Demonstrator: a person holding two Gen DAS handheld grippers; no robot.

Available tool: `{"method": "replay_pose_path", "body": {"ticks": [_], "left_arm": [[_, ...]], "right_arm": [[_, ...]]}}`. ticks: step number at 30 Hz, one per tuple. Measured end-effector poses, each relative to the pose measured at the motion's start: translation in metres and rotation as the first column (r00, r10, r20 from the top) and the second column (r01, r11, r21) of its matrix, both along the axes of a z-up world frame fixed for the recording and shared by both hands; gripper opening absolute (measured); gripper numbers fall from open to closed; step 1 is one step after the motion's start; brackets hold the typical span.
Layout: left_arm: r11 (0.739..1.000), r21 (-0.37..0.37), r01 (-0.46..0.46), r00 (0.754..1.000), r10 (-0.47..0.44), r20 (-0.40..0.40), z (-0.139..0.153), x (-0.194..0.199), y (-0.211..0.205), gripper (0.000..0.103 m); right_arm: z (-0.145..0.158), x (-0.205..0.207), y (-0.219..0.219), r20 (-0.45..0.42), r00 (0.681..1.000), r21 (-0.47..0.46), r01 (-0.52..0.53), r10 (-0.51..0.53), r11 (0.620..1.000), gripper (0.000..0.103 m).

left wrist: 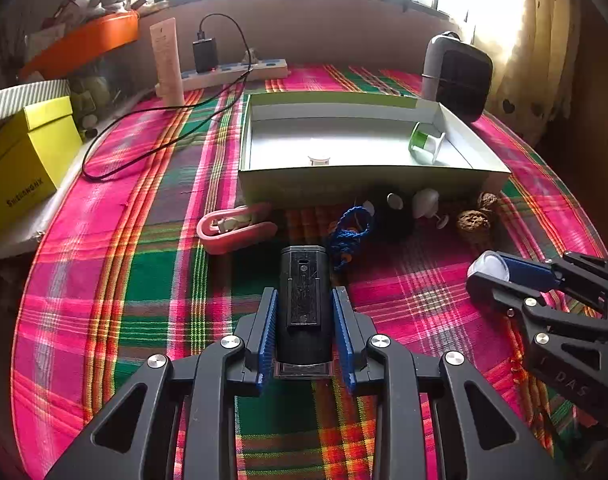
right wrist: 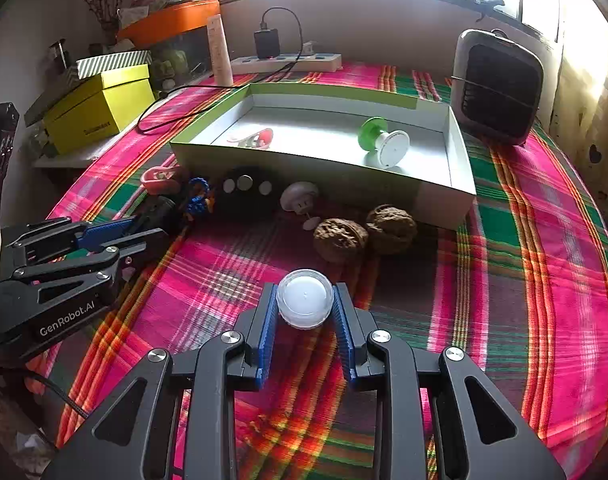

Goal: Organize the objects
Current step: 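Lift flashlight with left gripper and jar with right gripper toward white tray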

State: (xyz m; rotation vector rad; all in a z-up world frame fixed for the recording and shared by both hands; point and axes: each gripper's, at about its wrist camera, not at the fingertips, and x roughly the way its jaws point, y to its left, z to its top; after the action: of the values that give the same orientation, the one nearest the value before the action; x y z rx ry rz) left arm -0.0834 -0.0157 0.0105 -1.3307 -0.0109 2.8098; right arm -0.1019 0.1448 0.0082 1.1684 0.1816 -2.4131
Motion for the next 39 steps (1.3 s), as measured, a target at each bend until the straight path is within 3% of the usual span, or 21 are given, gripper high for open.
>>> {"method": "replay_pose_path", "body": {"ticks": [22,39], "left_arm": [[0.999,-0.024,0.022,0.995,-0.025,-0.093,0.032,-0.004,0.002,0.025],[0.999,0.027,0.019,0.995,-0.016,-0.095,0.042,-0.044,-0.006,0.025]], "right_arm": [[0.026,-0.005,-0.009,-0.062,0.998,-0.023,-0.011,0.010,1.000,0.028],[0.043,-0.045,-0.011,-0.096,0.995,-0.045,-0.005,0.001,0.999,0.028]]}}
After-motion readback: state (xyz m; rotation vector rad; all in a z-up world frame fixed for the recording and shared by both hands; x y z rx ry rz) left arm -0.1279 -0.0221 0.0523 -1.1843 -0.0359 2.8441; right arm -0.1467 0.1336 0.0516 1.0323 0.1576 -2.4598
